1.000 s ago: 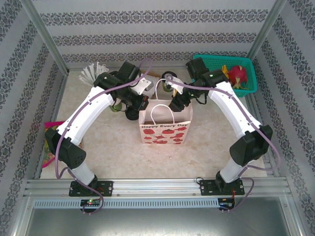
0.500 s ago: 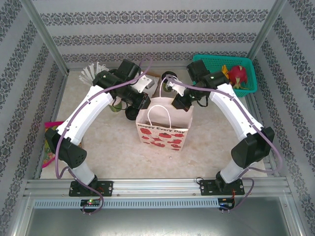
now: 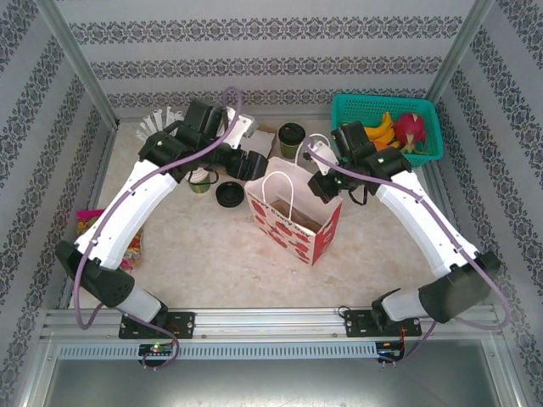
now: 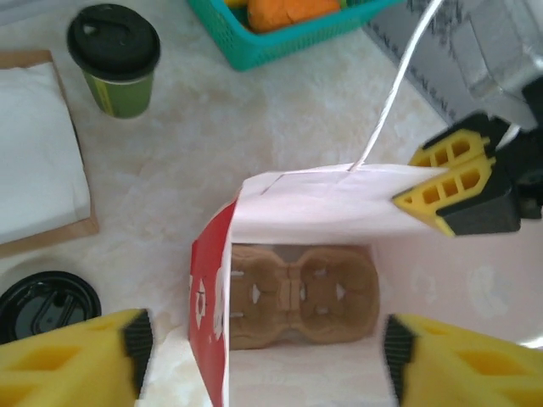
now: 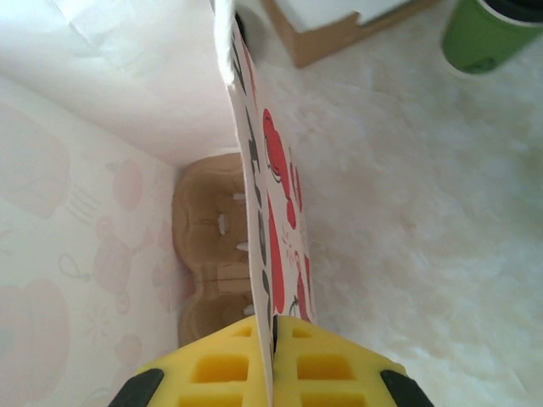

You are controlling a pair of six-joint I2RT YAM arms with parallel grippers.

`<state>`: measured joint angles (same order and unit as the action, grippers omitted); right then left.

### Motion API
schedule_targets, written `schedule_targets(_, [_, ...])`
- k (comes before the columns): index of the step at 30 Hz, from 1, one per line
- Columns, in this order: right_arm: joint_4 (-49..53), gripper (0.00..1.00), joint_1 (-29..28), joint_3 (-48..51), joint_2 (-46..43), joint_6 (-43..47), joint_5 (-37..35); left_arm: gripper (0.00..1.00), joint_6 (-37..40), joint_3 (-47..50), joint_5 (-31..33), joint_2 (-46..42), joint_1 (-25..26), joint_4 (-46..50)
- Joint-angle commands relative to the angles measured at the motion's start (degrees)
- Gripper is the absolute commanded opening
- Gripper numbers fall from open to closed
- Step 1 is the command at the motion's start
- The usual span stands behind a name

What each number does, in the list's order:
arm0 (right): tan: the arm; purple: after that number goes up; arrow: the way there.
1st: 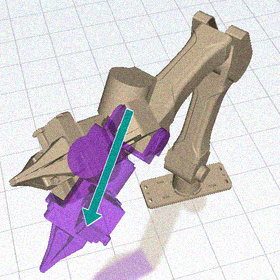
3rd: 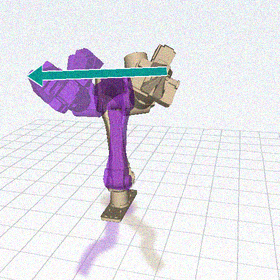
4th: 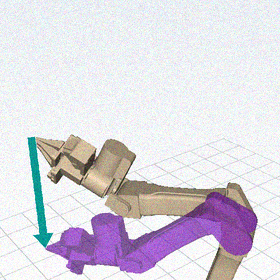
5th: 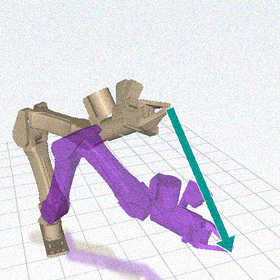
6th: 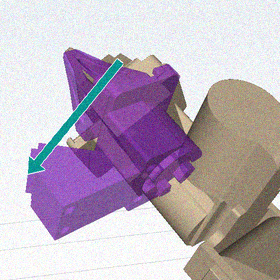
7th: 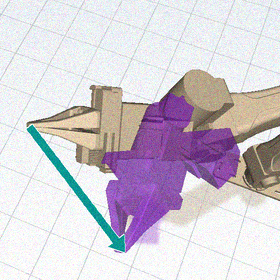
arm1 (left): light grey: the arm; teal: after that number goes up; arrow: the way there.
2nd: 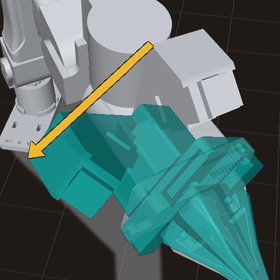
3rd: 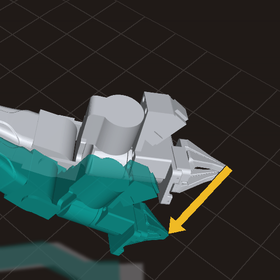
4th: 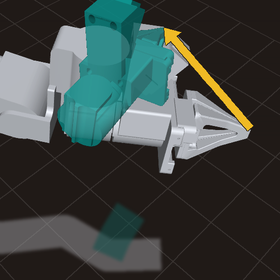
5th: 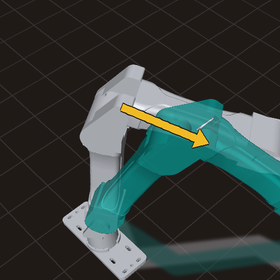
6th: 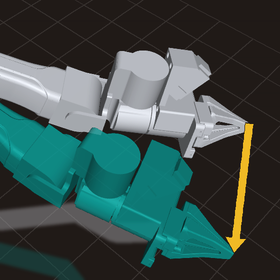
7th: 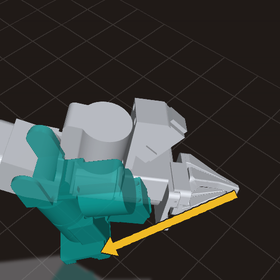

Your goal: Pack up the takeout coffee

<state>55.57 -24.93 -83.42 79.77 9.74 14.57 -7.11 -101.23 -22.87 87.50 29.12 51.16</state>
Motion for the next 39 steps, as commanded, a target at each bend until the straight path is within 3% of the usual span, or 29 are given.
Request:
schedule_targets(1, [-2.4,0.0,-0.9,2.1,-3.1,-11.6,-7.7,0.87,-3.8,3.3,5.2,-3.0,-0.6,-7.8])
schedule_targets(4, [-3.6,0.0,-1.8,3.8,-4.9,-18.4,-12.2,0.99,-6.2,6.5,9.4,-5.5,-0.8,-11.4])
schedule_targets(13, [-10.6,0.0,-6.6,6.6,-7.3,-29.5,-17.5,1.0,-12.7,9.1,20.3,-8.8,-2.0,-12.7])
schedule_targets(31, [-13.2,0.0,-10.1,7.0,-0.5,-34.8,-12.4,1.0,-12.7,8.3,22.9,-5.9,-2.1,-10.5])
schedule_targets(39, [-16.0,0.0,-11.5,7.2,0.4,-36.2,-11.0,1.0,-6.9,10.2,22.0,-7.1,-2.1,-12.0])
